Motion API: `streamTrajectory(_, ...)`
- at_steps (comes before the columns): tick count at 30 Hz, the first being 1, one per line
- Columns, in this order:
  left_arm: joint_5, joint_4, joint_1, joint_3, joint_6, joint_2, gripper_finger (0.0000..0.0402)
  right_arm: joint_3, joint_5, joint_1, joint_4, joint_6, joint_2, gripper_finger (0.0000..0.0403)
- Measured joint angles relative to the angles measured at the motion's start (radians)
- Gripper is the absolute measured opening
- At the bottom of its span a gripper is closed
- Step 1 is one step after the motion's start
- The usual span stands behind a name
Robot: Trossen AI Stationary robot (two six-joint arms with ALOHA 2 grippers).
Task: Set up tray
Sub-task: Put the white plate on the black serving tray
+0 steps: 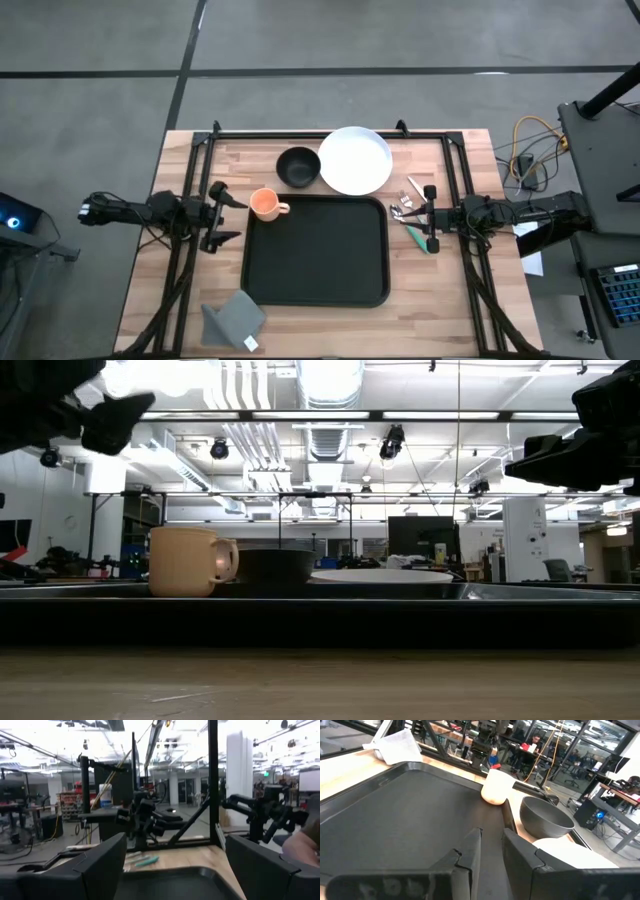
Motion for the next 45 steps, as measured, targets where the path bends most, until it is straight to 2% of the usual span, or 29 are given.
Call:
streamTrajectory(9,0.0,-0.024,0.0,0.0,0.053,0.023,0.0315,0.0,0.0,0.0,0.0,0.0,0.0,0.0068)
streamTrajectory(19,-0.016,-0.203,0.0,0.004,0.102,0.017,0.0315,0.0,0.0,0.0,0.0,0.0,0.0,0.0068)
streamTrajectory(29,-0.018,-0.238,0.0,0.0,0.159,0.004,0.0315,0.0,0.0,0.0,0.0,0.0,0.0,0.0068)
streamTrajectory(45,-0.015,-0.251,0.0,0.002,0.157,0.097,0.0315,0.0,0.0,0.0,0.0,0.0,0.0,0.0068)
